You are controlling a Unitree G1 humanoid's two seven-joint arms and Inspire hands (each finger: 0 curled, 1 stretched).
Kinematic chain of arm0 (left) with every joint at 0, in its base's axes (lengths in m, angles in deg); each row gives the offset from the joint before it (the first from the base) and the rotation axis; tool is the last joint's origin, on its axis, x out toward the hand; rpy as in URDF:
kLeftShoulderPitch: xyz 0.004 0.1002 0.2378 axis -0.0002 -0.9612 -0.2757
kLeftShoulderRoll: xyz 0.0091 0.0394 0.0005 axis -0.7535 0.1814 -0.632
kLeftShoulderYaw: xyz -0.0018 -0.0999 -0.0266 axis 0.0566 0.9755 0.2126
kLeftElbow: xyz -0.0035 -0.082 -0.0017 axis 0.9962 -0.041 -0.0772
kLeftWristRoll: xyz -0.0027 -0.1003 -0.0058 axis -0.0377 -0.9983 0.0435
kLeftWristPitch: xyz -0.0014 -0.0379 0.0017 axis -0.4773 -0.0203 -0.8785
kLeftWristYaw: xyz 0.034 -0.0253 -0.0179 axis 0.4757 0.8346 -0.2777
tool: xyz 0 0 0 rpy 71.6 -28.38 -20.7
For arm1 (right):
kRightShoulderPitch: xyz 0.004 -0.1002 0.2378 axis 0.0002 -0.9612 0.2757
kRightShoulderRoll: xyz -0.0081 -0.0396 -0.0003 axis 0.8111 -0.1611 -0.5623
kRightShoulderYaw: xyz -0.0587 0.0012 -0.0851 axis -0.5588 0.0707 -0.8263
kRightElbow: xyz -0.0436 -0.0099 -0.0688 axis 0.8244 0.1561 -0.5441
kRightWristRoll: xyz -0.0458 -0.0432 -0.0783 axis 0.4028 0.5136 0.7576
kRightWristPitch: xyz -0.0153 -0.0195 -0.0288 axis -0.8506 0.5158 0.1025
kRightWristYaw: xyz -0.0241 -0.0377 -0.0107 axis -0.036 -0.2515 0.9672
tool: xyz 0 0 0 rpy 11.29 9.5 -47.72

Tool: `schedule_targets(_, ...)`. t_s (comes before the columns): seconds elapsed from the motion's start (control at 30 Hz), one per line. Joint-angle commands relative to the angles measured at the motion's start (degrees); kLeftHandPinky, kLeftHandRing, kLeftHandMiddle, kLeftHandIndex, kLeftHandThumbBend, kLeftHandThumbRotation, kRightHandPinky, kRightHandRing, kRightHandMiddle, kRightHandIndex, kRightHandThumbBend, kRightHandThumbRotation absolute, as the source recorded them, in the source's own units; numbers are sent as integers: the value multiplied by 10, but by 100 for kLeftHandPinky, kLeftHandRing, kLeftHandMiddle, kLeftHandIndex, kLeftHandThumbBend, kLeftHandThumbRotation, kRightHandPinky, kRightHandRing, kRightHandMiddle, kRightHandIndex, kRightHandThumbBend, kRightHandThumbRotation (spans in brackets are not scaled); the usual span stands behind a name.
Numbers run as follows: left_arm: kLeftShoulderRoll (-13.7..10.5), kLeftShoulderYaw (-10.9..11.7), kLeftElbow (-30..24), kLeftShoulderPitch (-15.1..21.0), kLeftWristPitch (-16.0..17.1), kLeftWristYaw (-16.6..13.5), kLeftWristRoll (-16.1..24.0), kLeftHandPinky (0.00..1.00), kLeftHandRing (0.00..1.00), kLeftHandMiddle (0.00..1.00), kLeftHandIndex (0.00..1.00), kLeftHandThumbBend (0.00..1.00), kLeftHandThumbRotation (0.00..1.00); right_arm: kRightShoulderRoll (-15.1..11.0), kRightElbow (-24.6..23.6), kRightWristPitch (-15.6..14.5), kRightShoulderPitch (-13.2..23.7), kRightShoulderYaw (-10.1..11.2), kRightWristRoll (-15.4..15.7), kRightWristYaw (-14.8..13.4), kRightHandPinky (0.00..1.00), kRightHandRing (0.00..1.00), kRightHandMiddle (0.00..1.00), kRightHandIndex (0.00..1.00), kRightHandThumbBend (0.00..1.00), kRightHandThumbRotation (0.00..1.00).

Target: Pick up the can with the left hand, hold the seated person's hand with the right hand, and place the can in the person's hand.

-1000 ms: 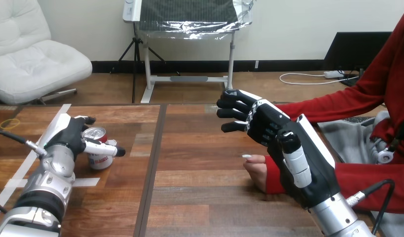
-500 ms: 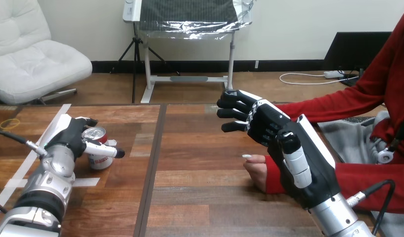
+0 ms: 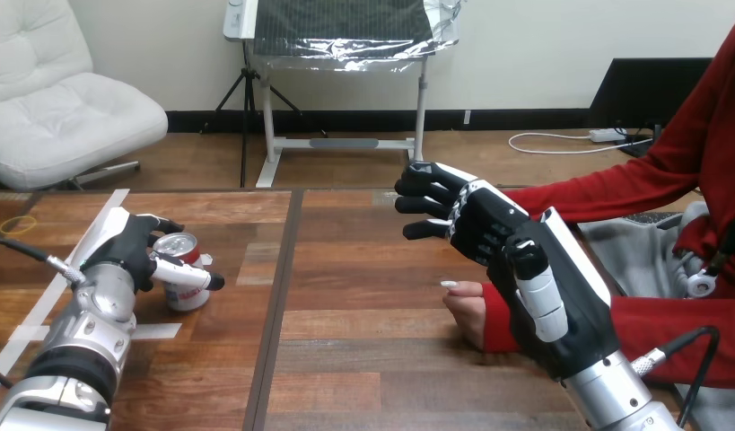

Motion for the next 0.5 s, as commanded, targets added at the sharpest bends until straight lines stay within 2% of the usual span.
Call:
schedule_targets(0.0,-12,-4,-7,52,10,-6,2,59,68,74,76,81,1,-3,-30,9,15,8,-6,-4,73,81,83,83,88,100)
schedule_targets(0.47,-10,-3,-13,52,4,-10,2,54,63,69,70,77,0,-4,-32,7,15,9,-4,-4,73,81,83,83,88,100)
